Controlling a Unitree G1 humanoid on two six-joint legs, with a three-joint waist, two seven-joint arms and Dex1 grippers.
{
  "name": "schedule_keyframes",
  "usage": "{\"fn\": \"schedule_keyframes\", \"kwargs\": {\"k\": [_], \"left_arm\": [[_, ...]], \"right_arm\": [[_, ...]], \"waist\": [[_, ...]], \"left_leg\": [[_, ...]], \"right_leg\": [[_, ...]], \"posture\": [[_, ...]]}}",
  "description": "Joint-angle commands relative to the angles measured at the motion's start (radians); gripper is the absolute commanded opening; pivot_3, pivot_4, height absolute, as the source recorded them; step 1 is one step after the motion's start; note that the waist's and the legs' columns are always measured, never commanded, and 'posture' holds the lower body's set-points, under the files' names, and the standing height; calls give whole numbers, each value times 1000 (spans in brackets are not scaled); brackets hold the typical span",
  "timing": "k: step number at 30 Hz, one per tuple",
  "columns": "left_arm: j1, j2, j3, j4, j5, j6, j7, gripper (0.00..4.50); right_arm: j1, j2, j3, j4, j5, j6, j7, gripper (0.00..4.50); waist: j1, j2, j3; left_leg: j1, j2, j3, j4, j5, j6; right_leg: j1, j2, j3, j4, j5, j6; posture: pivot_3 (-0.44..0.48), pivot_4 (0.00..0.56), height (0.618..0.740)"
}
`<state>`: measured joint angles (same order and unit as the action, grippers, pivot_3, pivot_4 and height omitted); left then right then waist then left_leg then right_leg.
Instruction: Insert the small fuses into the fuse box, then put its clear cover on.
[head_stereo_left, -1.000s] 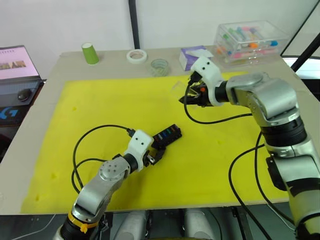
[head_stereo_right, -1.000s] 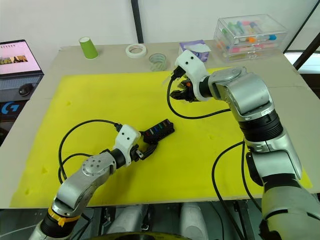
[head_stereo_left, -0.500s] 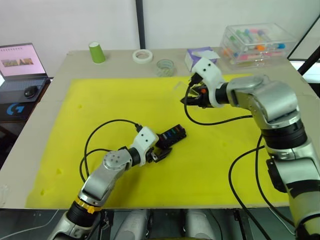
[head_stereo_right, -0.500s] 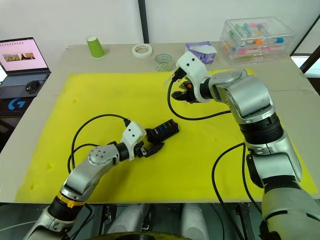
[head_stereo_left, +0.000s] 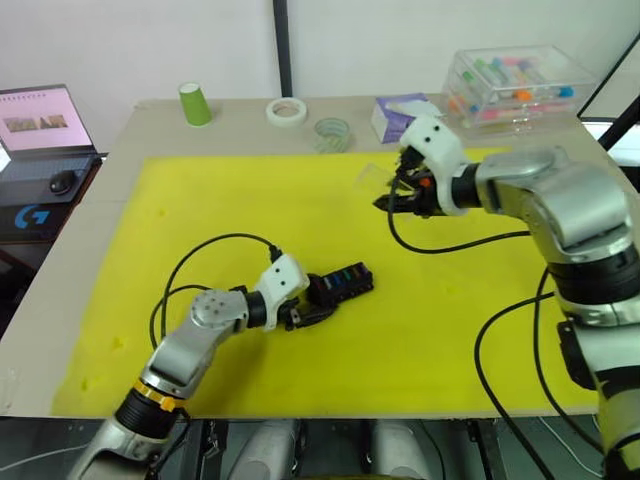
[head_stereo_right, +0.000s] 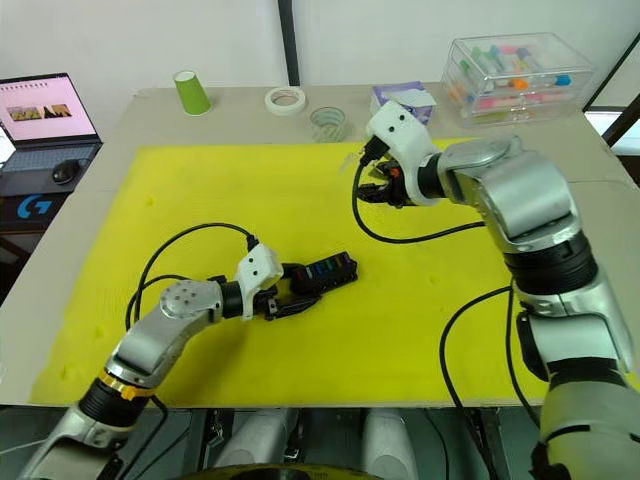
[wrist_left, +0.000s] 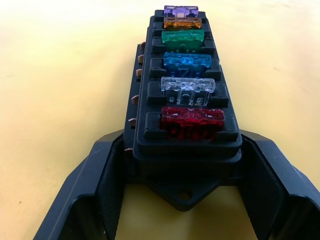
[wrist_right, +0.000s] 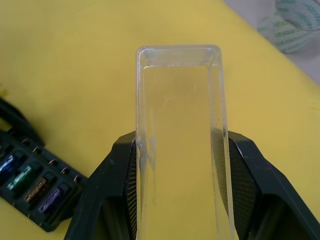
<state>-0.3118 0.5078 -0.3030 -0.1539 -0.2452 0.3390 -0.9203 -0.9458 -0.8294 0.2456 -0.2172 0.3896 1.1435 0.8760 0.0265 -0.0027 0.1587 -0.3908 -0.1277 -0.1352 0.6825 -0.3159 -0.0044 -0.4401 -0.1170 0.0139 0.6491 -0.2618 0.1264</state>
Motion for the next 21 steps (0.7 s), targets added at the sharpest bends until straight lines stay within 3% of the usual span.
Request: {"fn": "schedule_keyframes", "kwargs": {"k": [1, 4, 9, 21], "left_arm": [[-38, 41, -16, 65, -14, -86, -158, 2753], [-86, 45, -19, 156, -16, -163, -260, 2753], [-143, 14, -17, 296, 13, -251, -318, 2753], [-152, -19, -8, 340, 42, -283, -315, 2753]], "right_arm": [[20, -54, -36, -97, 63, -38, 103, 1879], [65, -88, -33, -173, 108, -58, 171, 1879], [110, -60, 13, -258, 137, -35, 166, 1879], [82, 50, 192, -270, 96, 32, 76, 1879]], "waist": [[-8, 0, 0], [-14, 0, 0], [-14, 0, 0], [-12, 0, 0]], "left_leg": [[0, 0, 0, 0, 0, 0], [0, 0, 0, 0, 0, 0], [0, 0, 0, 0, 0, 0], [0, 0, -1, 1, 0, 0]], "right_leg": [[0, 0, 0, 0, 0, 0], [0, 0, 0, 0, 0, 0], [0, 0, -1, 0, 0, 0], [1, -1, -1, 0, 0, 0]], "posture": [[0, 150, 740], [0, 150, 740], [0, 150, 740], [0, 150, 740]]}}
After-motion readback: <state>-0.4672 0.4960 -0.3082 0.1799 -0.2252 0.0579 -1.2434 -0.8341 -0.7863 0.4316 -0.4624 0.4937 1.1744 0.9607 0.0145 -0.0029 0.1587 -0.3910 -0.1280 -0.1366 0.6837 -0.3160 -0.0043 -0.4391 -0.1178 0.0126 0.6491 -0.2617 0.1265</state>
